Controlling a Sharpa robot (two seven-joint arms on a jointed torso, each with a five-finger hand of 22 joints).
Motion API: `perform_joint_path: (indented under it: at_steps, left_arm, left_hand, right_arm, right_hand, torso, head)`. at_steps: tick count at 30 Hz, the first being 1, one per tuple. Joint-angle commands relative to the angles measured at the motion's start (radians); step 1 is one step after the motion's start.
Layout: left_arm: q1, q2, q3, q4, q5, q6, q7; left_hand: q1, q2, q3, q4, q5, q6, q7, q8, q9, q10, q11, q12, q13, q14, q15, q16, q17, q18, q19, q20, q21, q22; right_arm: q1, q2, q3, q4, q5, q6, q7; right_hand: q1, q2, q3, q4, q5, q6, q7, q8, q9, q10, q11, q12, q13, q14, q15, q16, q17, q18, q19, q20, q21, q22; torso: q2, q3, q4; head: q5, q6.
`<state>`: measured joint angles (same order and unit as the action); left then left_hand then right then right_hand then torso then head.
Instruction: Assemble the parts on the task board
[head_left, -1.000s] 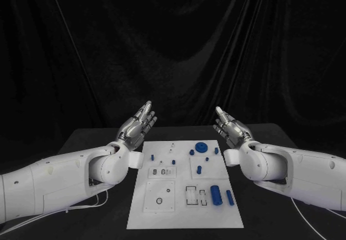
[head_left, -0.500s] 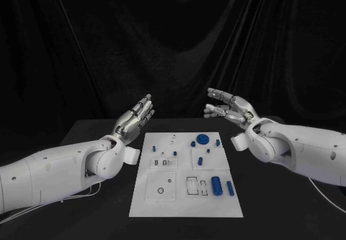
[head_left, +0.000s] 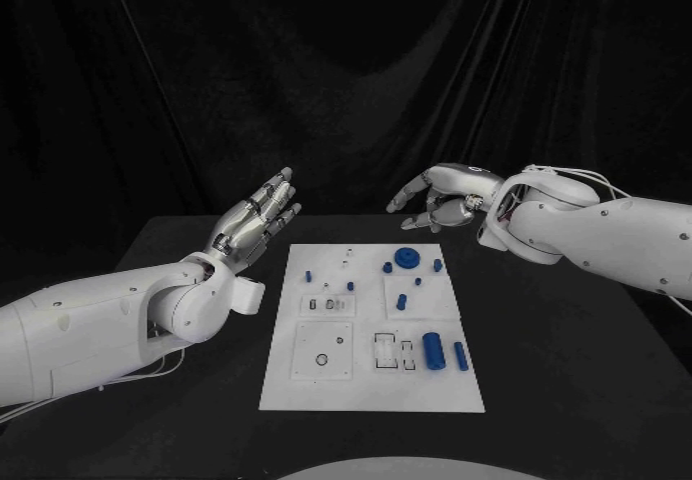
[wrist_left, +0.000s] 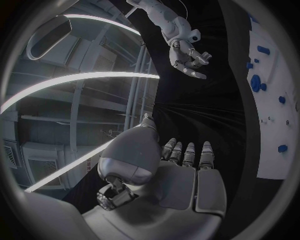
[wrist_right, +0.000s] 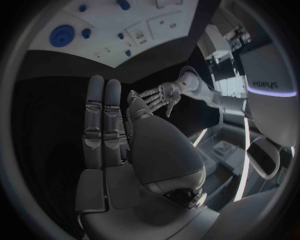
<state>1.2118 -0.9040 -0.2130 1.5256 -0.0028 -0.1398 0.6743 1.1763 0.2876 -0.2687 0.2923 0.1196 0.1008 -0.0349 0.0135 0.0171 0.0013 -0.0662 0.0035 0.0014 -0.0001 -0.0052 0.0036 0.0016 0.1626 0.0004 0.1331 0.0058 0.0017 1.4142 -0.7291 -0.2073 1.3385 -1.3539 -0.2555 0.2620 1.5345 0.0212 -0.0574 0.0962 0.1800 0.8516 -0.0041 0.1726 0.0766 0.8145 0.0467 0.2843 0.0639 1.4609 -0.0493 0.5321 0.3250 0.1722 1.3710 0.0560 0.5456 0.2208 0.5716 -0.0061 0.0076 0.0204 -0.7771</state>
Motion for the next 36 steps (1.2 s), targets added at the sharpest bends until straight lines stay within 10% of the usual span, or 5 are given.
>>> perform_joint_path:
  at_steps: [1,10,19,24,36]
  left_arm:
    - [0.011,-0.006,0.001,0.020,-0.011,0.031,0.084]
    - [0.026,-0.025,0.001,0.058,-0.011,0.045,0.075]
    - [0.032,-0.030,0.001,0.070,-0.011,0.058,0.071]
    - [0.033,-0.024,0.001,0.065,-0.011,0.069,0.069]
    - [0.033,-0.018,0.001,0.056,-0.011,0.083,0.065]
  left_hand:
    - [-0.004,0.001,-0.003,0.000,0.006,0.001,0.011,0.004,0.000,-0.001,0.007,-0.003,-0.001,0.000,0.012,-0.004,-0.002,0.016,0.000,0.013,-0.006,-0.002]
    - [0.000,0.001,-0.001,0.000,0.017,0.010,0.018,0.006,0.002,-0.001,0.015,-0.003,-0.001,0.000,0.021,-0.004,-0.002,0.016,0.000,0.029,-0.006,-0.002]
    - [0.007,0.002,0.004,-0.001,0.040,0.017,0.031,0.007,0.002,-0.001,0.026,-0.003,-0.001,0.000,0.024,-0.004,-0.002,0.016,0.000,0.036,-0.006,-0.002]
    - [0.011,0.003,0.008,0.000,0.054,0.019,0.034,0.007,0.003,-0.001,0.029,-0.003,-0.001,0.000,0.026,-0.004,-0.002,0.016,0.000,0.038,-0.006,-0.002]
    - [0.019,0.002,0.014,0.000,0.081,0.030,0.041,0.009,0.004,-0.001,0.035,-0.003,-0.001,0.000,0.030,-0.004,-0.002,0.016,0.000,0.041,-0.006,-0.002]
  right_arm:
    - [0.007,0.000,0.000,0.019,-0.398,0.063,-0.166]
    - [0.009,0.016,0.000,0.017,-0.471,0.078,-0.251]
    - [0.001,0.024,0.000,0.000,-0.482,0.075,-0.259]
    - [-0.011,0.031,0.000,-0.014,-0.483,0.063,-0.247]
    - [-0.057,0.049,0.000,-0.050,-0.484,0.052,-0.219]
  right_hand:
    - [-0.021,-0.027,0.032,0.014,-0.009,0.014,-0.010,-0.022,0.001,0.046,-0.010,-0.034,0.000,0.032,-0.018,0.065,0.052,0.007,0.026,-0.012,0.048,0.036]
    - [-0.068,-0.084,0.098,0.030,-0.041,-0.014,0.013,-0.074,-0.003,0.085,-0.001,-0.092,0.002,0.014,-0.013,0.162,0.122,0.009,0.011,-0.016,0.122,0.105]
    - [-0.081,-0.107,0.142,0.034,-0.050,-0.011,0.088,-0.086,-0.002,0.099,0.004,-0.116,0.004,-0.001,-0.010,0.190,0.141,0.009,-0.016,-0.012,0.152,0.142]
    - [-0.078,-0.105,0.158,0.028,-0.031,0.006,0.112,-0.081,0.001,0.119,0.012,-0.116,0.005,-0.002,-0.007,0.214,0.164,0.009,-0.024,-0.010,0.166,0.158]
    - [-0.081,-0.107,0.172,0.022,0.007,0.015,0.111,-0.083,0.002,0.137,0.016,-0.120,0.005,0.003,-0.005,0.263,0.216,0.009,-0.031,-0.009,0.187,0.181]
  torso:
    - [0.019,-0.0042,0.0075]
    - [0.049,-0.0100,0.0248]
    - [0.098,-0.0190,0.0724]
    - [0.110,-0.0196,0.0776]
    - [0.125,-0.0227,0.0849]
  head:
    - [0.000,-0.002]
    - [0.002,0.010]
    - [-0.043,0.049]
    - [-0.048,0.057]
    - [-0.054,0.072]
